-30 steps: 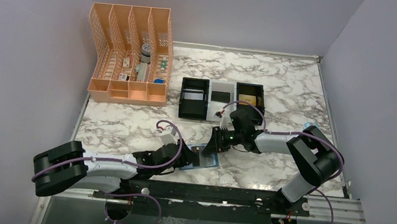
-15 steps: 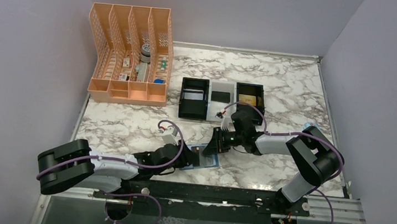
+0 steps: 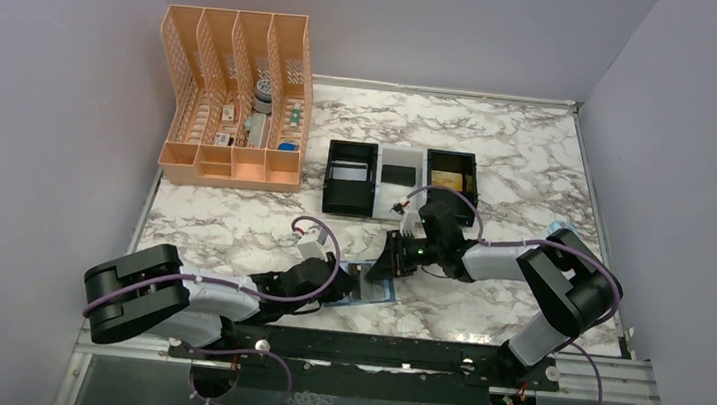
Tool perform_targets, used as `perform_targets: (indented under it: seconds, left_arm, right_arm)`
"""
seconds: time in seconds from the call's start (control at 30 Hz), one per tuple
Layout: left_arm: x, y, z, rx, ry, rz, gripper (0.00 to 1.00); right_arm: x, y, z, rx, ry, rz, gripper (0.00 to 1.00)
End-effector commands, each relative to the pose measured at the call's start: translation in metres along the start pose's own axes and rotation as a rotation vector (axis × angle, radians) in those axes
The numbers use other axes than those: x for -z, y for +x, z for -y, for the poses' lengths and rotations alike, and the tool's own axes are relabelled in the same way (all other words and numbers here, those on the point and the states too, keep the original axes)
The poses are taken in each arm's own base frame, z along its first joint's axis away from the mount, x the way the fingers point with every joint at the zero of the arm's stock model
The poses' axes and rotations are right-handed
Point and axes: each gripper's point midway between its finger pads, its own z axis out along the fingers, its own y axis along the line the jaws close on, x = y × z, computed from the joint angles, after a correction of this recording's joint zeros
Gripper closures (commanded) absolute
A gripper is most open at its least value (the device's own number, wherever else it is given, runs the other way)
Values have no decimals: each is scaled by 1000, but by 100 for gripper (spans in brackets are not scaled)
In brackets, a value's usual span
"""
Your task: Take the credit cards out of the card holder
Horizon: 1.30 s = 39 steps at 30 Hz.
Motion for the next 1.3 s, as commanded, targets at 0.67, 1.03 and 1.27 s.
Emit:
perform_targets:
  seconds: [0.67,1.03,1.27]
  left_arm:
    - [22,-11,15,-28,80,22,100]
    - [34,-22,31,-71,123,33,100]
    - [45,-28,52,-81,208,40,100]
  right_arm:
    - [26,-3,2,34,124,67,69]
    - [59,-31,-9,50,187,296,45]
    - [73,-26,-17,34,93,451,42]
